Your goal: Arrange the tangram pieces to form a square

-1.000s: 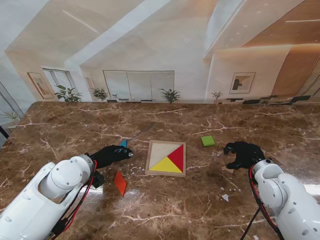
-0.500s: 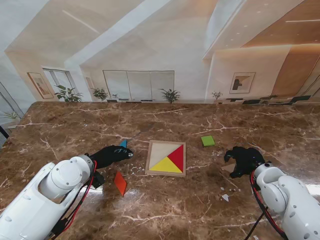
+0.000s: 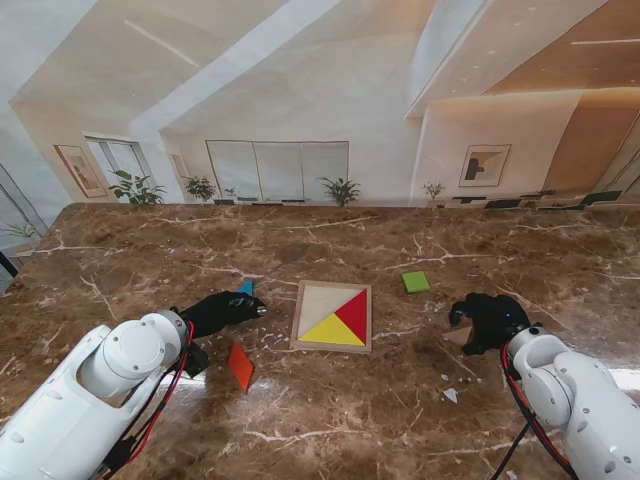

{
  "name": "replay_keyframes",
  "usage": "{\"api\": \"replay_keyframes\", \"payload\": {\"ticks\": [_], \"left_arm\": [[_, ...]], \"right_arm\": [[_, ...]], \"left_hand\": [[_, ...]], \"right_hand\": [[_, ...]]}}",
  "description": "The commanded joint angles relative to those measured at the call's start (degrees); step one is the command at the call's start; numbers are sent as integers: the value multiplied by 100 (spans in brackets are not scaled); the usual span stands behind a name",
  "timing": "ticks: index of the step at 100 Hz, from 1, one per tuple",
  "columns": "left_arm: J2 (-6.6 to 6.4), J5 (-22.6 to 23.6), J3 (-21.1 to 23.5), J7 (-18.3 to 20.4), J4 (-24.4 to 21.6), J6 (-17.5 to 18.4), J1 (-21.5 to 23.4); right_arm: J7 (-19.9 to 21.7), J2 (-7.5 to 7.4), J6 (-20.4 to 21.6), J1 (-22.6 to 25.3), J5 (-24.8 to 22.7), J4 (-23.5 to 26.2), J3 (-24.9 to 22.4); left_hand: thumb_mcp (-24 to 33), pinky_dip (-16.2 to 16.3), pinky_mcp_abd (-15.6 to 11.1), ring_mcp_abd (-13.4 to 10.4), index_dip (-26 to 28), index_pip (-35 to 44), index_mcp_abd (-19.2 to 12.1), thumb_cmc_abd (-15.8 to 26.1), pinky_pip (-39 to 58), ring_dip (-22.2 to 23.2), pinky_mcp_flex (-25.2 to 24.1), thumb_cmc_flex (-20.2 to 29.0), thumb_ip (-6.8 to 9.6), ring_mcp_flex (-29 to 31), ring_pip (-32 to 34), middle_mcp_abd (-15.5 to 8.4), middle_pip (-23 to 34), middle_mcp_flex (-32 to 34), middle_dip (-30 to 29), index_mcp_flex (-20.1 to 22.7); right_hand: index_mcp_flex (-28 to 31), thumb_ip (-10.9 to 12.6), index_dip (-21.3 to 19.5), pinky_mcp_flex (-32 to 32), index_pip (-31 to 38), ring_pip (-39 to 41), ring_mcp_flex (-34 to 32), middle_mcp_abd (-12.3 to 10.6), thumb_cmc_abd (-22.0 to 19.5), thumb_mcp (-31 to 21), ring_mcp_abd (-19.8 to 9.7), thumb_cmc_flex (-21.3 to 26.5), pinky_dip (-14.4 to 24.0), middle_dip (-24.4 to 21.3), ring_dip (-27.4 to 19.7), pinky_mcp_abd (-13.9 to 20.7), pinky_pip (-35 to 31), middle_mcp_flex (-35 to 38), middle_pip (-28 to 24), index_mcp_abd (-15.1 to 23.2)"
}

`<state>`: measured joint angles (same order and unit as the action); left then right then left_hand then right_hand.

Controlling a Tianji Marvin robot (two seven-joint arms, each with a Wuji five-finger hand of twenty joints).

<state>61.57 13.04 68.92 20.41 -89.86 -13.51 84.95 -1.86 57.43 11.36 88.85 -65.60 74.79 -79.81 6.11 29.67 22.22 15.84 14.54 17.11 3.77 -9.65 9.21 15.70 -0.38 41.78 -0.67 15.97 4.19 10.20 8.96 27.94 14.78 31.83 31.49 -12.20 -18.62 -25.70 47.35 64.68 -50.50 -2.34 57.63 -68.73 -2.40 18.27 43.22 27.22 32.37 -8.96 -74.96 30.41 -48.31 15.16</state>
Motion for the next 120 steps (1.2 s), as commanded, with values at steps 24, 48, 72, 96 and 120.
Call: {"api": "replay_keyframes", "payload": {"ticks": [24,48,72,96,120], "left_arm": [[0,11,-21,-8,34,-15,14],[-1,9,-21,-3,38,-8,15],[-4,9,-17,8,40,-16,17],[-4,19,-23,6,41,-26,14],[-6,16,-40,18,49,-36,3]], "right_arm": [[90,25,-110,34,85,-214,159],[-24,7,-68,48,-9,-296,182],[-112,1,-115,8,2,-447,309],[-240,-1,-133,-82,45,-621,466],[-290,2,-108,-146,106,-717,543]], "left_hand": [[-167,155,13,15,-146,-72,-4,186,-114,-14,4,43,106,101,-40,64,53,154,-10,122],[-167,157,9,17,-146,-73,-4,187,-113,-13,5,46,108,104,-39,66,55,153,-9,120],[-170,158,11,19,-146,-73,-8,189,-112,-12,9,42,108,109,-37,64,55,151,-9,117],[-169,158,11,22,-145,-69,-14,184,-114,-12,7,44,109,110,-37,65,55,151,-9,123],[-168,159,15,23,-146,-70,3,183,-114,-12,8,47,109,108,-37,74,53,147,-10,119]], "right_hand": [[826,-1,-109,-129,104,208,-349,-42,297,-141,45,294,74,90,9,-78,-219,312,-73,-154],[1292,49,-489,-294,708,195,-582,-144,305,-128,54,591,0,110,-55,-75,-276,833,-114,-265],[1374,-195,-514,-391,1045,180,-719,-273,304,-64,60,770,-86,135,-83,-45,-325,1302,-119,-345],[1508,-824,62,-446,1848,153,-817,-337,397,64,65,967,-168,162,-93,-17,-385,1561,-121,-237],[1707,-1006,92,-586,2451,-57,-925,-362,472,147,144,1098,-226,-231,-177,-133,-381,1797,455,-47]]}}
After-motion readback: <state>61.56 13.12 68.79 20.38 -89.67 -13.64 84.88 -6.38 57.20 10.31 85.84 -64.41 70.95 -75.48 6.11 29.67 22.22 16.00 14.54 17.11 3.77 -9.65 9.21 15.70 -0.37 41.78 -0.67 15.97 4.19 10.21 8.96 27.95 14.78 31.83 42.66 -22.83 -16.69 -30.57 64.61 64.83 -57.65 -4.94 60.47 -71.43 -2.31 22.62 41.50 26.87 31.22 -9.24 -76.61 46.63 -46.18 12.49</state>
